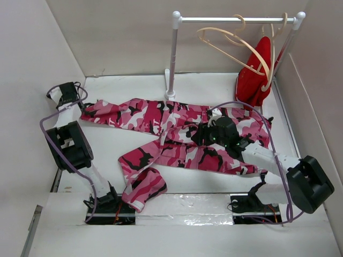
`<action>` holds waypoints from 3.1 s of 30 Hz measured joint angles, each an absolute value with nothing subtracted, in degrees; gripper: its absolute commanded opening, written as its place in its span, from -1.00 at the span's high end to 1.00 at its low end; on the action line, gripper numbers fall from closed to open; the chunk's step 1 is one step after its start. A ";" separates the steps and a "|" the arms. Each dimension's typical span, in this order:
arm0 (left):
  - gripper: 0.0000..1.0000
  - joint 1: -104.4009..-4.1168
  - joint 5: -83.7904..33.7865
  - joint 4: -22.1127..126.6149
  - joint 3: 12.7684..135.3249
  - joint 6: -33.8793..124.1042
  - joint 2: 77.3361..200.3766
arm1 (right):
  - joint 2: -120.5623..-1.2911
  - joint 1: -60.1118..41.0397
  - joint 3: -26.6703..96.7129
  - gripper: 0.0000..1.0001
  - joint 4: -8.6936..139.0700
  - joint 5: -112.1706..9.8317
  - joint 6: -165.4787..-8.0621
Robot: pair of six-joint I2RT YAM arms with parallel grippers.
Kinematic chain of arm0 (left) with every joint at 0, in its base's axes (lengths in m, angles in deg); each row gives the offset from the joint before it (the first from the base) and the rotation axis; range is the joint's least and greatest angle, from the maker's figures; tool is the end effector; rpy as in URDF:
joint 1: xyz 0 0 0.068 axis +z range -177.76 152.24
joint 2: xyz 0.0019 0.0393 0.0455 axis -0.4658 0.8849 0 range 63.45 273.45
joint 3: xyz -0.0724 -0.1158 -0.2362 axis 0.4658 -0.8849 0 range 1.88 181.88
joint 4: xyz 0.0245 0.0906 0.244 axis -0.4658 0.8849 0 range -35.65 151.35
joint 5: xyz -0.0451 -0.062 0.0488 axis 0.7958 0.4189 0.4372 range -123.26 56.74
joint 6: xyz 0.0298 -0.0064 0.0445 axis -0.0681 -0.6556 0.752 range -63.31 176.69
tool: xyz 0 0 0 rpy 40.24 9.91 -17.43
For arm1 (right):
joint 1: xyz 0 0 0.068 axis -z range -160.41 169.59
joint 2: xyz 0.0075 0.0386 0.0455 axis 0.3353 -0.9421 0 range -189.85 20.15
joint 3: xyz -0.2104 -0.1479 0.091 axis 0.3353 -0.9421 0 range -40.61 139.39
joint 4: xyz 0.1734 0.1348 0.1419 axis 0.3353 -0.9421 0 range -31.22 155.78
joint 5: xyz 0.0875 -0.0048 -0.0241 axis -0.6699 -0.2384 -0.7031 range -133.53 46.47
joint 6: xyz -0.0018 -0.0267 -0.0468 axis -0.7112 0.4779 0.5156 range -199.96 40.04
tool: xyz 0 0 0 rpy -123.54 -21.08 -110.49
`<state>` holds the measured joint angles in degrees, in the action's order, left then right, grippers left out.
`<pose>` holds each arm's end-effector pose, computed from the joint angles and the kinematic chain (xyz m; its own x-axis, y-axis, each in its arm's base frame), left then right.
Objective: Place the trousers on the hanger
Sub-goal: Flatten out the trousers at the center of the board.
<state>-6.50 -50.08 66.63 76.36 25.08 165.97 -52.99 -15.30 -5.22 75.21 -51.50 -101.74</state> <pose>0.3728 0.1562 0.2392 -0.2237 -0.6254 -0.7475 -0.7867 0.5686 -0.2404 0.2188 0.1586 0.2119 -0.6087 0.0234 -0.7930 -0.4746 0.7902 0.3877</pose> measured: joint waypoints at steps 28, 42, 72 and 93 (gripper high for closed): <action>-0.17 -23.84 -58.69 77.67 103.83 31.37 189.14 | -50.30 -15.43 -5.24 0.43 74.80 -51.52 -101.30; 0.03 -23.70 -61.58 80.42 117.01 33.75 199.11 | -50.87 -16.55 -5.24 0.39 74.76 -51.56 -101.08; 0.22 -17.06 -69.34 76.99 112.79 29.19 186.84 | -51.94 -16.55 -5.24 0.46 74.62 -48.06 -100.91; 0.73 -70.89 -55.87 51.39 62.21 19.11 144.55 | -22.96 26.71 -10.13 -0.51 60.07 -40.98 -108.21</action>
<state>-70.89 -55.87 51.39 62.21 19.11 144.55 -22.96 26.71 -10.13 60.07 -40.98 -108.21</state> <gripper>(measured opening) 0.140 0.638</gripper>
